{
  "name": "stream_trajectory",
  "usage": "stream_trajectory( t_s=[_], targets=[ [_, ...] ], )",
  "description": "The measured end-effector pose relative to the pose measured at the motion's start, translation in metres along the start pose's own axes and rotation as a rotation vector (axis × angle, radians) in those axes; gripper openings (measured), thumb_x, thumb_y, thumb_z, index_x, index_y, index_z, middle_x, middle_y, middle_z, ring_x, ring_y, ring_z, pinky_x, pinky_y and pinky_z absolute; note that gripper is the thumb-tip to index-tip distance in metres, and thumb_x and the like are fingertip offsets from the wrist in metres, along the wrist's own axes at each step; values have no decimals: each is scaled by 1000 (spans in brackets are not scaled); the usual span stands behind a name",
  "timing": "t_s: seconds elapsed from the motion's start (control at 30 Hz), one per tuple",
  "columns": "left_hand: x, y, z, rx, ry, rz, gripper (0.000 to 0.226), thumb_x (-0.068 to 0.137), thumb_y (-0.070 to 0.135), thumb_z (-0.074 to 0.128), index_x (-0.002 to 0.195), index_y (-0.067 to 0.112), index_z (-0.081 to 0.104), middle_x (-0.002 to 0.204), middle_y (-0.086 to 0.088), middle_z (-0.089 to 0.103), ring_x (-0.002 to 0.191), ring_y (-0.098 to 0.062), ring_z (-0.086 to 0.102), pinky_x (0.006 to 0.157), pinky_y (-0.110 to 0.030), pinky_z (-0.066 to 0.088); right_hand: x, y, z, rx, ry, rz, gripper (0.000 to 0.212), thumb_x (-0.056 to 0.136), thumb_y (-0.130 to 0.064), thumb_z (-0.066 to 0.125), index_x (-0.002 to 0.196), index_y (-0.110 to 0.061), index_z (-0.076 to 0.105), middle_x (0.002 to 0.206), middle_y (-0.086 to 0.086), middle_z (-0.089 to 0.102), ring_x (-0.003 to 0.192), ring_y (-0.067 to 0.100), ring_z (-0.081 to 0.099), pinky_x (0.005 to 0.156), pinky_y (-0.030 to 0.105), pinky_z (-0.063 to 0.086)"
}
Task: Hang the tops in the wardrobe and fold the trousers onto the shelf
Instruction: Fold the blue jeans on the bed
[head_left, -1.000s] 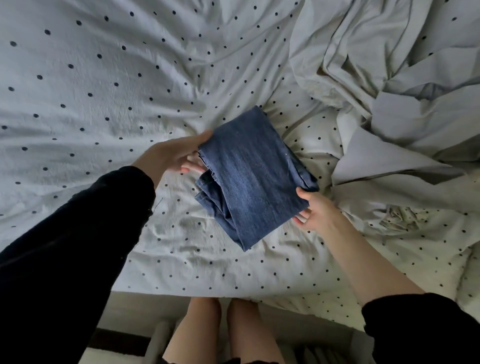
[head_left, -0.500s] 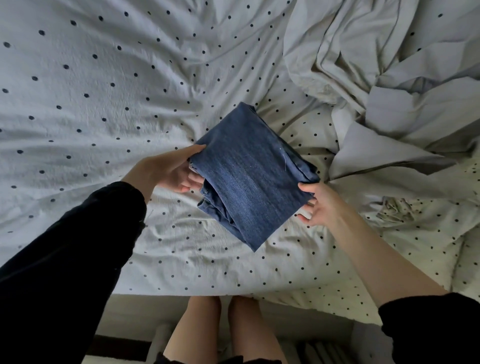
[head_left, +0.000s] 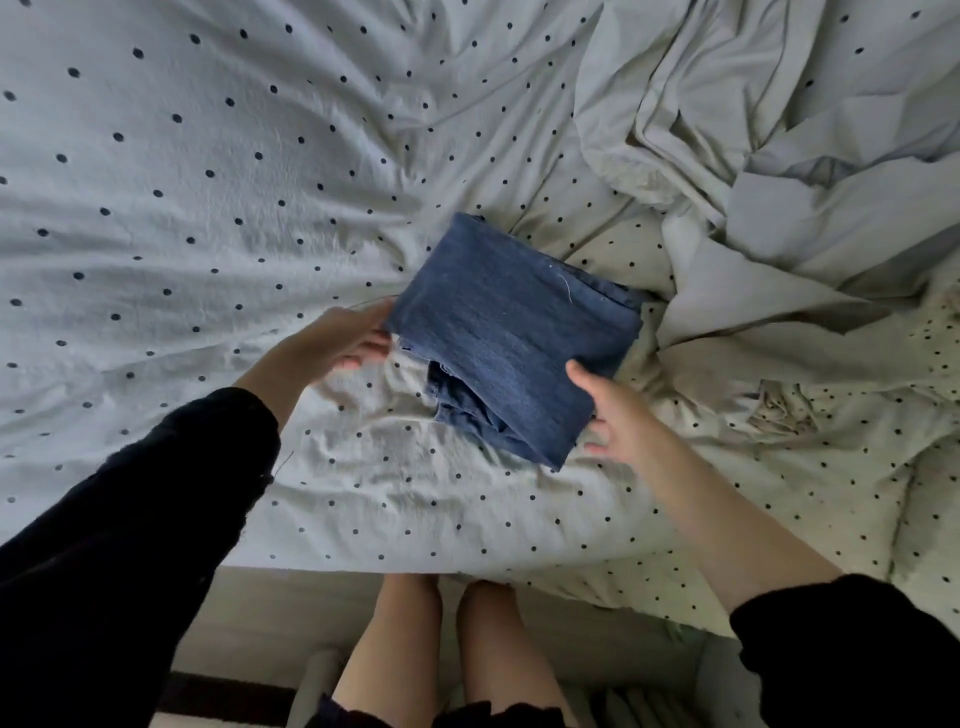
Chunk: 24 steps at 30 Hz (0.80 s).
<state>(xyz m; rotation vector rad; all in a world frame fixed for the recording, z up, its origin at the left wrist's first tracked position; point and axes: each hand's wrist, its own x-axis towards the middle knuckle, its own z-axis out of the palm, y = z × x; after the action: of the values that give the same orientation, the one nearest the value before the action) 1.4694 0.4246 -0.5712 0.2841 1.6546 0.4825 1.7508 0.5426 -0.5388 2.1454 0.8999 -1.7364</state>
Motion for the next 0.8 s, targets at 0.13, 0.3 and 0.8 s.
stream_trajectory(
  t_s=[0.13,0.3,0.8],
  targets=[
    [13,24,1,149,129,167,72,89,57,47,139,5,39,131,-17,52,112,-28,53,100,-46,40,-1,31,8,-8,-160,127,93,64,-63,74,139,-23,37,137,4,48,121,25,49,94,43,44],
    [36,55,3,223,0,86,74,86,65,43,132,8,48,134,-7,51,121,-27,48,101,-42,27,13,25,6,148,-56,21,64,70,-38,80,124,-16,52,118,1,63,103,20,61,73,32,51],
    [-7,36,16,-72,-64,-39,30,87,41,61,96,13,60,99,-1,65,89,-14,57,92,-27,39,-21,-9,-39,115,-171,-158,51,68,-20,80,114,-7,61,106,4,71,100,22,67,90,36,53]
  ],
)
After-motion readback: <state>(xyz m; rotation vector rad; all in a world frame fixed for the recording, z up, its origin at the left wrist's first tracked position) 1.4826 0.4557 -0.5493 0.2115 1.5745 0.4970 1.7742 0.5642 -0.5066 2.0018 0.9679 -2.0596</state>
